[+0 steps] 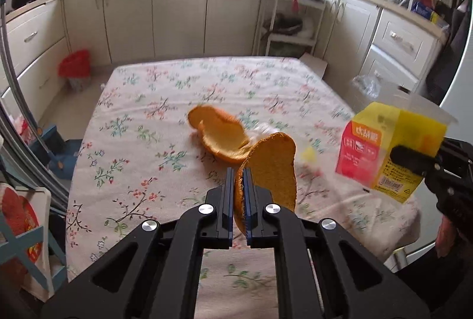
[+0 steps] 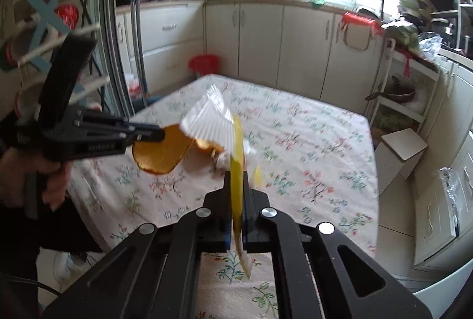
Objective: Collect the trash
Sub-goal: 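Carry peel and bread bag to the yellow bin and open the right tool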
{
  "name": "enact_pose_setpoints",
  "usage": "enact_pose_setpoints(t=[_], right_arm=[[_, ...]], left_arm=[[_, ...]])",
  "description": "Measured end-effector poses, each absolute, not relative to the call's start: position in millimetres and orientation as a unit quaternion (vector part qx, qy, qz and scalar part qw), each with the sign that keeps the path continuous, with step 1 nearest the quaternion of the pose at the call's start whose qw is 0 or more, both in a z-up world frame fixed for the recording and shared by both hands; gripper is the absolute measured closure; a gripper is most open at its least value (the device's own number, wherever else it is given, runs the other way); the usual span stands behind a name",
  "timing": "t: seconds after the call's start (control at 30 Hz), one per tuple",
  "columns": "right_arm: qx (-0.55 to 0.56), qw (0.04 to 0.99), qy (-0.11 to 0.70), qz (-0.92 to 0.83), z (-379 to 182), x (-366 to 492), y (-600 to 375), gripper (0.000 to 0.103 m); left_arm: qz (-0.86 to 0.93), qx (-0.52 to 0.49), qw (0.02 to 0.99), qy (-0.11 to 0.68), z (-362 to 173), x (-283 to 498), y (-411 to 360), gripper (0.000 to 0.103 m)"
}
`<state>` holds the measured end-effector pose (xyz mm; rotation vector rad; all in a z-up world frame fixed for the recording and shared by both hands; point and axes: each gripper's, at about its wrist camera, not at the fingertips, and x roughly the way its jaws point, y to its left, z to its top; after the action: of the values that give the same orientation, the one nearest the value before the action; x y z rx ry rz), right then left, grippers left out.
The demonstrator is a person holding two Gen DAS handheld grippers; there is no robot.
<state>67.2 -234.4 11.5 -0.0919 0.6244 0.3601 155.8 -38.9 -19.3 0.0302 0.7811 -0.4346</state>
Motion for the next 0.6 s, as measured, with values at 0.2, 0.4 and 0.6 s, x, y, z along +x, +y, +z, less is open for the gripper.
enact_pose_setpoints(t=[0.2,0.4,0.6], right_arm=[[-0.016,0.949,0.275,0.152,26.3,42.2,-259.2,0.098],[-0.009,0.957,0.264,0.117,33.4,14.2,-284.5,0.098],[0.014,0.965,0.259,0.048,34.9,-11.0,-333.2,0.098]], left_arm=[[-0.214,0.013,0.914,0.345,-6.8,135.2,-53.0,0.098],[-0.240,0.009,0.911,0.334,1.7,114.5,-79.1,0.098],[-0.262,0.004,0.904,0.338,-0.5,98.0,-102.1,0.098]])
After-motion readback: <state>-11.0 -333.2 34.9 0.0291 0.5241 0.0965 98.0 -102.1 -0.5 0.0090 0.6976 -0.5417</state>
